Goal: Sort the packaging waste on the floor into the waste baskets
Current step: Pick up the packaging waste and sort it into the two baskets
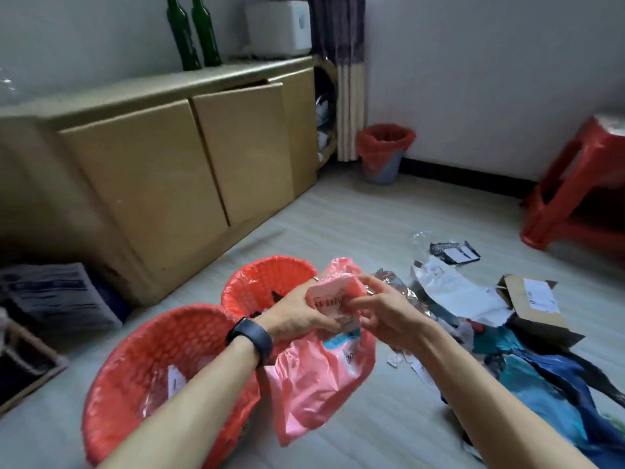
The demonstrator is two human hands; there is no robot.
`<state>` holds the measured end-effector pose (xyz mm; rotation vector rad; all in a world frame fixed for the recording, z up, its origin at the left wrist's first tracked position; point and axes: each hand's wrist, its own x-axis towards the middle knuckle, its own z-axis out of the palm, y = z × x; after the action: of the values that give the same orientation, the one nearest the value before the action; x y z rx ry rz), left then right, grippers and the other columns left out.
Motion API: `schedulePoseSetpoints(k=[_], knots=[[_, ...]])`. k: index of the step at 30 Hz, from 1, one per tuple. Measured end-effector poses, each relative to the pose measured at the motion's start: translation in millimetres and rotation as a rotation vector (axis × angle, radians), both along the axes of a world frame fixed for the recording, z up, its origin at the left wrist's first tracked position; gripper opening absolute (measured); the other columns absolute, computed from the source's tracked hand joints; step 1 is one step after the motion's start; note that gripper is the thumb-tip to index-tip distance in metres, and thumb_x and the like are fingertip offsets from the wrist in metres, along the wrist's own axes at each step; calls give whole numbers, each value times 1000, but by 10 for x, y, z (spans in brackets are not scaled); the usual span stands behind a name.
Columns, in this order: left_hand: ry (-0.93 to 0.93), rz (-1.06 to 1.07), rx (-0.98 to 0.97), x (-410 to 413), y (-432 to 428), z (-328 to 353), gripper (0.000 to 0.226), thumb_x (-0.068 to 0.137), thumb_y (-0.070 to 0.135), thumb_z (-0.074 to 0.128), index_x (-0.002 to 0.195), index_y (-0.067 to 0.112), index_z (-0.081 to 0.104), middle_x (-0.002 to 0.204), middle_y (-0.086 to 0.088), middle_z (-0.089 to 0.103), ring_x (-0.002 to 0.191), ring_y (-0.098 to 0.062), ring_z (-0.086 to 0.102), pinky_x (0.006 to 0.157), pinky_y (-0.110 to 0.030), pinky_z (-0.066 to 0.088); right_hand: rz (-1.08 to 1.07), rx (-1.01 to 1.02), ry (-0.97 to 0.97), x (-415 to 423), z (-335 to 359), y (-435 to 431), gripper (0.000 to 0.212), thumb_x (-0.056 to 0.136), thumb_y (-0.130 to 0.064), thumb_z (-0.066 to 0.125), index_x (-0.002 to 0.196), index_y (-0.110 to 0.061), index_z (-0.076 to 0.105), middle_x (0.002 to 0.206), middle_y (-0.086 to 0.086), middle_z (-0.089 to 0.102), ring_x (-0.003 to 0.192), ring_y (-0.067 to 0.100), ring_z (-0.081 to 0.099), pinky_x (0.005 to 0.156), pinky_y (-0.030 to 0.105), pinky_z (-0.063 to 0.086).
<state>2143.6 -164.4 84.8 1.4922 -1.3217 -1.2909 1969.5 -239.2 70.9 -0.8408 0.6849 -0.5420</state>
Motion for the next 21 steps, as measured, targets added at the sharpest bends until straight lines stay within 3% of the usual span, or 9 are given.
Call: schedulePoseSetpoints(k=[3, 6, 8, 10, 13, 15, 18, 20, 21], knots=[[-315, 200, -85, 249, 348, 140, 45, 57, 4, 71, 97, 23, 71, 85, 1, 76, 81, -20, 72, 70, -41, 60, 38, -228, 165, 259, 135, 259, 65, 75, 9, 75, 128, -22, 53, 115, 13, 63, 91, 21, 68, 68, 31, 58], [-171, 469, -141, 522, 632, 274, 39, 67, -19, 52, 65, 15, 71, 61, -6, 69, 55, -20, 65, 52, -28, 52, 65, -434, 276, 529, 228, 500, 109, 59, -26, 95, 146, -37, 30, 136, -14, 46, 117, 4, 54, 82, 23, 47], [-33, 518, -199, 654, 776, 302, 39, 67, -24, 46, 55, 7, 67, 57, -17, 65, 52, -26, 62, 53, -30, 49, 143, -449, 265, 715, 198, 617, 123, 57, -41, 95, 151, -48, 16, 148, -15, 38, 132, 11, 47, 90, 32, 46], [52, 589, -228, 787, 955, 287, 40, 66, -31, 39, 50, 0, 60, 49, -13, 61, 46, -22, 59, 47, -27, 49, 266, -435, 169, 954, 178, 792, 97, 67, -37, 92, 141, -55, 32, 140, -8, 55, 123, 19, 59, 78, 33, 55], [92, 688, -205, 932, 1142, 198, 45, 65, -33, 35, 48, 1, 58, 44, -8, 60, 44, -16, 59, 49, -24, 50, 276, -518, 123, 1244, 149, 989, 58, 77, -15, 85, 124, -35, 58, 114, 4, 71, 103, 19, 69, 70, 36, 57], [148, 744, -180, 1025, 1264, 154, 45, 65, -30, 38, 49, 4, 62, 50, -13, 62, 54, -23, 61, 56, -26, 52, 222, -595, 157, 1422, 94, 1087, 46, 71, -11, 86, 110, -25, 67, 101, 5, 74, 90, 18, 69, 76, 42, 58], [454, 681, -26, 1219, 1444, 174, 34, 76, -10, 46, 58, 9, 68, 61, -14, 61, 56, -24, 56, 60, -29, 47, 113, -739, 281, 1588, 20, 1127, 34, 65, -28, 82, 97, -33, 73, 92, -5, 75, 86, 16, 72, 80, 45, 60], [679, 642, 12, 1456, 1595, 185, 12, 77, 12, 52, 77, 12, 64, 77, -12, 55, 65, -24, 50, 62, -31, 41, 46, -839, 332, 1643, -11, 1098, 32, 67, -26, 78, 93, -45, 73, 97, -12, 74, 92, 12, 70, 83, 43, 59], [766, 654, 11, 1581, 1648, 182, 16, 76, 20, 58, 90, 14, 60, 90, -14, 55, 76, -29, 52, 71, -36, 43, 11, -875, 360, 1644, -36, 1074, 36, 68, -20, 79, 94, -44, 75, 102, -14, 72, 96, 10, 68, 87, 41, 57]])
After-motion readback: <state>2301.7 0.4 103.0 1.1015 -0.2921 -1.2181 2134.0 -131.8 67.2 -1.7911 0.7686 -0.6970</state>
